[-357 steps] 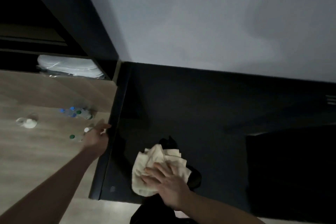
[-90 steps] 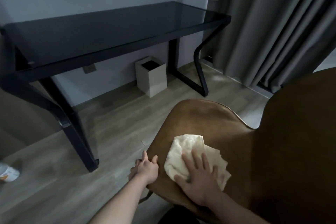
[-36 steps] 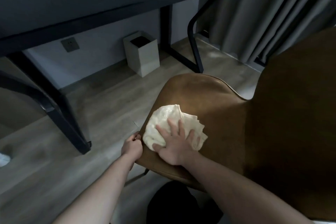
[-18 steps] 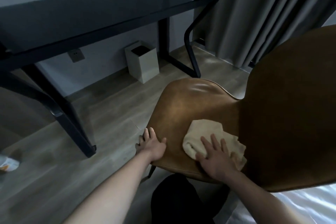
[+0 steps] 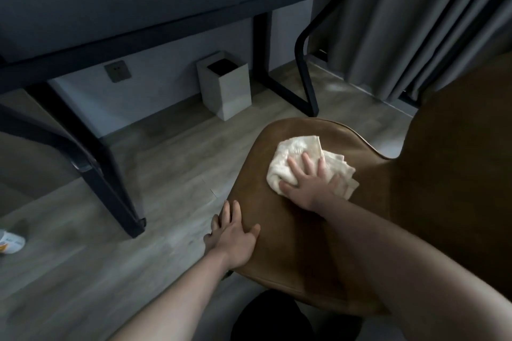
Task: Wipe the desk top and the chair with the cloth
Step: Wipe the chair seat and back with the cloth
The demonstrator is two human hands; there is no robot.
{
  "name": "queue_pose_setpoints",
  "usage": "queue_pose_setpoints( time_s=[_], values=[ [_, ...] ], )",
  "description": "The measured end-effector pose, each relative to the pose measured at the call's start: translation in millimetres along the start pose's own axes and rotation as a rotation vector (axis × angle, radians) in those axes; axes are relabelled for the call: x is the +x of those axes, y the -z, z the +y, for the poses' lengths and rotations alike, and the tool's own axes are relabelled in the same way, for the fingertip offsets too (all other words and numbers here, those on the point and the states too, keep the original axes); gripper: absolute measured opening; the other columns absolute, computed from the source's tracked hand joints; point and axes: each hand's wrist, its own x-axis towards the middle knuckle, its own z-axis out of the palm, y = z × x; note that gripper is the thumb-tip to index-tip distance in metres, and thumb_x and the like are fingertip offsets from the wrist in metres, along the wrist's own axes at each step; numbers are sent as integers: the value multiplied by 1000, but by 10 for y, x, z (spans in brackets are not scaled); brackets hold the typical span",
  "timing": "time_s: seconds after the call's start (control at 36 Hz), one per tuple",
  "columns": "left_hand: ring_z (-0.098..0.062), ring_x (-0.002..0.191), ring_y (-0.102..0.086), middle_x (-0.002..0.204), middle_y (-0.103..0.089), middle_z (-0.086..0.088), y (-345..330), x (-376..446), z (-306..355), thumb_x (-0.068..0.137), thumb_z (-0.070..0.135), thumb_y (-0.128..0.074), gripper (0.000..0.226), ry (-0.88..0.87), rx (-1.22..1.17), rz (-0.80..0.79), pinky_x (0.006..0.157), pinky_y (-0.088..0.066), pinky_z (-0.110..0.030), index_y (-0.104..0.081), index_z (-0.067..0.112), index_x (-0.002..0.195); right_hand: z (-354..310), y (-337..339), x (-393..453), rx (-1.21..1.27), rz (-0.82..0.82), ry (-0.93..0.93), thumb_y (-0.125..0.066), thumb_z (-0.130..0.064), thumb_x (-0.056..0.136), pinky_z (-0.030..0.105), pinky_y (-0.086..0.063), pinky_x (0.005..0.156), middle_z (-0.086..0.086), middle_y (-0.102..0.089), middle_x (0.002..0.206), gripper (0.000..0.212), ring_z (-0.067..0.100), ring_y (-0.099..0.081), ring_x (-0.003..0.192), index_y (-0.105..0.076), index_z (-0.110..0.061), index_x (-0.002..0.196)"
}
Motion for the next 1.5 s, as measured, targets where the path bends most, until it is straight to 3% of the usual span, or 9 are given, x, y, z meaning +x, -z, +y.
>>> queue_pose_setpoints(
  time_s=[0.08, 0.22, 0.56, 0.72, 0.83, 1.08, 1.31, 1.5],
  values=[
    [-29, 156, 5, 167, 22, 9, 18, 28, 17, 99, 64, -31, 82, 3, 8, 5, 119, -17, -50, 14, 30, 160, -34, 127, 142, -70, 23, 0, -21, -81, 88, 69, 3, 115, -12, 21, 166, 76, 33, 25, 151, 11, -56, 153],
    [-29, 156, 5, 167, 22, 8, 60, -4, 54, 100, 63, -32, 83, 2, -8, -6, 119, -17, -52, 14, 30, 160, 57, 81, 1, 2, 37, 22, -24, -79, 91, 65, 9, 117, -11, 15, 168, 75, 29, 26, 151, 4, -54, 155],
    [-30, 156, 3, 168, 19, 9, 146, -182, 93, 99, 64, -36, 84, 24, -27, -20, 120, -17, -55, 9, 30, 161, 288, -413, -1419, 201, -33, -137, -30, -68, 99, 59, 8, 119, -10, 20, 167, 71, 29, 24, 152, 0, -45, 159],
    [-30, 156, 3, 168, 18, 9, 131, -151, 76, 99, 64, -36, 83, 15, -33, -17, 120, -16, -54, 9, 31, 161, 213, -406, -1101, 267, 11, -227, -25, -82, 90, 69, 13, 114, -4, 24, 166, 86, 35, 30, 149, 6, -42, 159],
    [-29, 156, 5, 167, 19, 9, 103, -99, 42, 99, 66, -34, 82, 2, -26, -18, 120, -17, -54, 10, 33, 160, 273, -195, -670, 292, 70, -263, -28, -83, 89, 68, 17, 113, -2, 22, 167, 88, 36, 28, 150, 3, -41, 160],
    [-27, 156, 6, 166, 21, 12, 21, 52, 0, 99, 65, -32, 82, -19, -15, 11, 119, -19, -50, 12, 34, 160, 496, 254, 174, 261, 133, -346, -33, -82, 88, 67, 9, 116, -7, 21, 167, 89, 35, 26, 150, 5, -44, 158],
    [-29, 156, 4, 167, 21, 9, 59, 17, 59, 99, 64, -33, 82, -10, -6, 7, 119, -19, -52, 11, 32, 160, 623, 191, -82, 201, 152, -301, -32, -80, 89, 64, 4, 119, -5, 8, 169, 80, 34, 13, 154, -11, -44, 157],
    [-28, 156, 1, 168, 19, 8, 138, -101, 87, 100, 63, -35, 82, 3, -21, -10, 118, -20, -52, 9, 31, 161, 454, -153, -881, 181, 64, -284, -27, -74, 95, 59, 9, 120, -2, 13, 169, 75, 35, 16, 153, -4, -43, 160]
  ],
)
